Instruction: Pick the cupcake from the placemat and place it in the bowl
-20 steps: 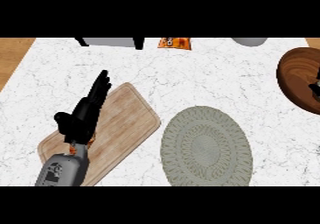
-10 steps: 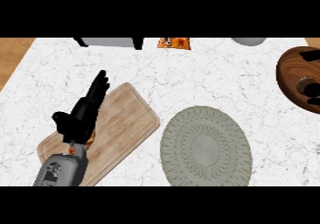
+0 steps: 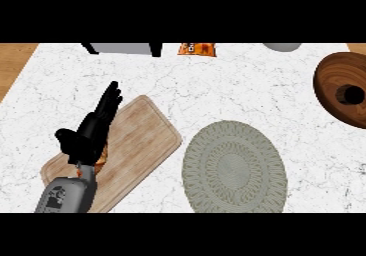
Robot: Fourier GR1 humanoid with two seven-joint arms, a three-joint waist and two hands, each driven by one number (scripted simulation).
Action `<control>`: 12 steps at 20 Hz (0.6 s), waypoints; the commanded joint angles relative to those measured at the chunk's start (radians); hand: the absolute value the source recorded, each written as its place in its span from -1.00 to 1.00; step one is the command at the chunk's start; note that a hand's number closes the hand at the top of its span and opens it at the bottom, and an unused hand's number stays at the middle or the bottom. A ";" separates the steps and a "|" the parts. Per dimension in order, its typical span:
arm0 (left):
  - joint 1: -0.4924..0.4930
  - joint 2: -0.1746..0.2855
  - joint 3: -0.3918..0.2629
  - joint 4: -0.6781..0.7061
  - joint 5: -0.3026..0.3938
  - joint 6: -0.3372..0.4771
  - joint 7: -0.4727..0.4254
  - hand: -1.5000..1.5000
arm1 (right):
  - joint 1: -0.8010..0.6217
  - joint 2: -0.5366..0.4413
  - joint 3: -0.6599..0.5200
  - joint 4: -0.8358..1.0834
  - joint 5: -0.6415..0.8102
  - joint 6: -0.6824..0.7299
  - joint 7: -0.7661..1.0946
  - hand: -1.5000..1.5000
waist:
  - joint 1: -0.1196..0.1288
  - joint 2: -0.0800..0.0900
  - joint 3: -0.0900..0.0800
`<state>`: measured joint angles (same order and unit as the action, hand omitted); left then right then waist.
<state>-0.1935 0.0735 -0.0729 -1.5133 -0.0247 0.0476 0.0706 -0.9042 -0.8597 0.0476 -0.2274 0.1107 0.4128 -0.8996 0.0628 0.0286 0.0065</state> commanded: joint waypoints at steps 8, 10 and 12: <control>0.015 -0.007 -0.004 -0.017 0.000 0.005 -0.001 0.00 | 0.048 -0.069 -0.045 0.032 -0.095 0.378 -0.025 -1.00 | 0.003 0.009 0.007; 0.006 -0.006 0.009 0.011 0.002 0.007 -0.020 0.00 | 0.044 -0.078 -0.046 0.012 -0.109 0.427 -0.009 -1.00 | -0.011 0.009 0.005; -0.005 -0.009 0.001 -0.029 0.004 0.009 0.014 0.00 | 0.044 -0.079 -0.054 0.000 -0.126 0.430 0.011 -1.00 | 0.003 0.005 0.008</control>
<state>-0.1892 0.0603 -0.0784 -1.5255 -0.0293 0.0597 0.0714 -0.8798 -0.9255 0.0042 -0.2328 0.0091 0.5892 -0.7515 0.0621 0.0342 0.0123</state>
